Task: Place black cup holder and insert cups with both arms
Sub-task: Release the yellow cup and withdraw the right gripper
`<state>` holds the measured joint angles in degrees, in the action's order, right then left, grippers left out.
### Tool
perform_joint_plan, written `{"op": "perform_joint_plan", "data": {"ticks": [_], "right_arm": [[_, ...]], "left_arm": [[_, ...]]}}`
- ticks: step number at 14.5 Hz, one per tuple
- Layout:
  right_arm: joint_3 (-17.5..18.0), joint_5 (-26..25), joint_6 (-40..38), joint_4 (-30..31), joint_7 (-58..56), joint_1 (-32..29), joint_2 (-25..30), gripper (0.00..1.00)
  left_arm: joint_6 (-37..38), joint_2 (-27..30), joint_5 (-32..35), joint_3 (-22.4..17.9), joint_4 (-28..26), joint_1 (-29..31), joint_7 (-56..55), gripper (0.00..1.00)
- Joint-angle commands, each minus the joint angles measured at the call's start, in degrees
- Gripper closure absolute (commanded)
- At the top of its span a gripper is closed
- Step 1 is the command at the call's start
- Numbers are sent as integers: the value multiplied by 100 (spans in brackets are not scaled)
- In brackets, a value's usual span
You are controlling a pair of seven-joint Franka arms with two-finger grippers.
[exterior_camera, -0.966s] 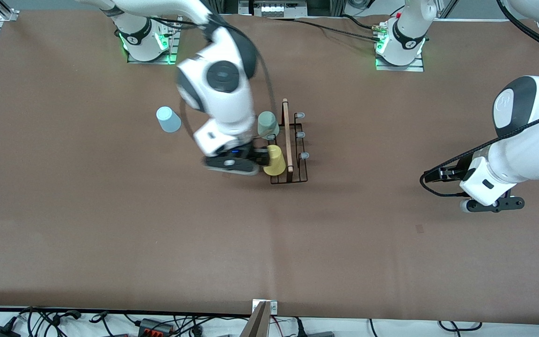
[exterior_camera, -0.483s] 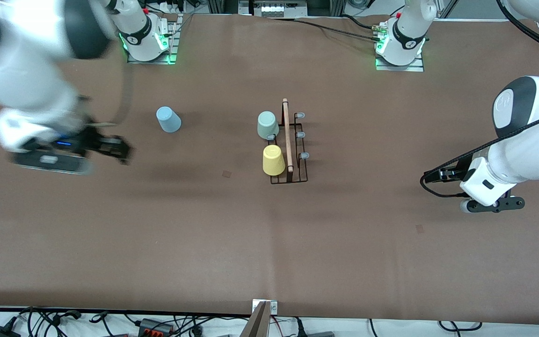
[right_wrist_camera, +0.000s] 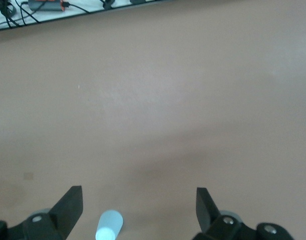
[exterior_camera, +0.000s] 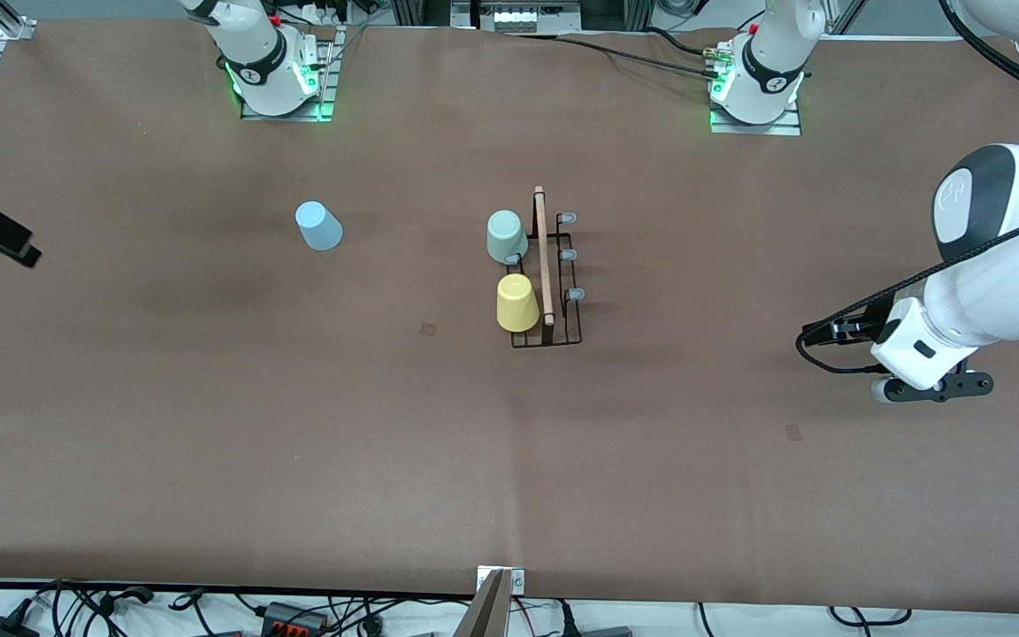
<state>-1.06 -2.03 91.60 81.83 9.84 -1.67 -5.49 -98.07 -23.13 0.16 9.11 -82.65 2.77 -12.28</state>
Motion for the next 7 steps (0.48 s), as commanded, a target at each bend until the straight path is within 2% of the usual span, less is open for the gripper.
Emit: {"op": "perform_joint_plan", "data": {"ticks": [1, 4, 7], "right_arm": [[-165, 62, -90, 184, -524, 70, 136, 0], [-315, 141, -177, 184, -948, 71, 144, 0], [-289, 124, -449, 122, -949, 62, 153, 0]], "left_arm": [[42, 98, -24, 117, -32, -31, -187, 0], [51, 396, -7, 109, -32, -31, -205, 0], [322, 1072, -7, 65, -58, 75, -187, 0]]}}
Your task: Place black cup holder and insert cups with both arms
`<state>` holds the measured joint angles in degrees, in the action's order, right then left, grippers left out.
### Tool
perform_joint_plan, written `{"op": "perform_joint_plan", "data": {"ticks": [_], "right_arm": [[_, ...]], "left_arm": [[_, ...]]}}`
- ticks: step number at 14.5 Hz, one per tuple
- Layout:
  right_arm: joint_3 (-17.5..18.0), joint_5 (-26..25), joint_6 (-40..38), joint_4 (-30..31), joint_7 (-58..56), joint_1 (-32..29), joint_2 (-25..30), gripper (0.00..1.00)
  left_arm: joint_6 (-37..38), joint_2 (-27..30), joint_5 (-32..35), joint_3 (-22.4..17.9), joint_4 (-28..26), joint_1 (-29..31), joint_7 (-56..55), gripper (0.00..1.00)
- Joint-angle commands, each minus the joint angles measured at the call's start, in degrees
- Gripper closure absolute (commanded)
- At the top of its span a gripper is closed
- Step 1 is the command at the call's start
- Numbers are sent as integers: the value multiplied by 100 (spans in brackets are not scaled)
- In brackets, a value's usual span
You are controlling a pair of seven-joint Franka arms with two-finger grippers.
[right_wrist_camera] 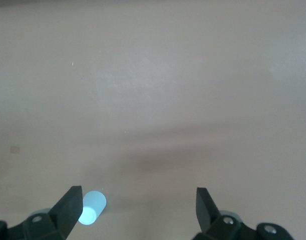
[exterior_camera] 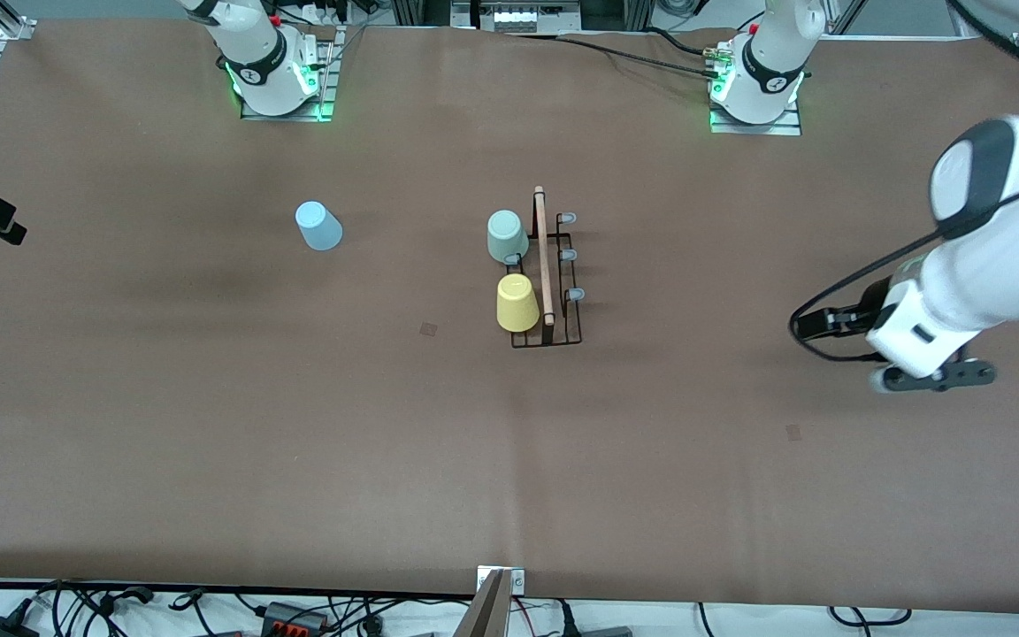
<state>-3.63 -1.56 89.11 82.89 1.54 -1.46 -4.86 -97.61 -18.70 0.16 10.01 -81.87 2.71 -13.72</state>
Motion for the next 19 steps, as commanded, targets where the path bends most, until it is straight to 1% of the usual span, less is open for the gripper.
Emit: {"op": "perform_joint_plan", "data": {"ticks": [1, 3, 5, 6, 8, 9, 10, 11, 12, 13, 15, 16, 19], "right_arm": [[-32, 77, -244, 8, -127, 23, 90, 0], [-32, 77, -245, 25, -163, 14, 90, 0], [-23, 77, -245, 43, -163, 14, 90, 0], [-23, 77, -245, 43, -163, 14, 90, 0], [-15, 95, -254, 51, -163, 14, 117, 0], [-15, 95, -254, 60, -163, 14, 125, 0], [-15, 95, -254, 69, -163, 14, 151, 0], [-15, 95, -262, 78, -163, 23, 160, 0], [-6, 95, -262, 78, -163, 23, 161, 0], [3, 121, -271, 78, -163, 23, 161, 0], [3, 418, -315, 104, -136, 15, 169, 0], [3, 437, -324, 113, -136, 14, 178, 0], [3, 438, -376, 122, -136, 14, 178, 0]], "left_arm": [[504, 779, -7, -43, -128, 89, -43, 0], [725, 1130, 11, -52, -154, 142, -52, 0], [752, 1263, 194, -34, -163, 169, -52, 0], [743, 1455, 247, -34, -284, 177, -43, 0], [665, 1658, 257, -113, -627, 134, 36, 0], [438, 1833, 257, -279, -846, 55, 36, 0], [9, 1974, 257, -428, -1153, -111, -25, 0], [-343, 2132, 257, -491, -1452, -139, -25, 0], [-442, 2203, 266, -500, -1594, -191, -34, 0], [-400, 2204, 257, -509, -1586, -209, -60, 0], [90, 2152, 248, -544, -1394, -209, -78, 0], [302, 2125, 248, -535, -1306, -192, -87, 0], [313, 2055, 239, -535, -1244, -139, -69, 0]]}}
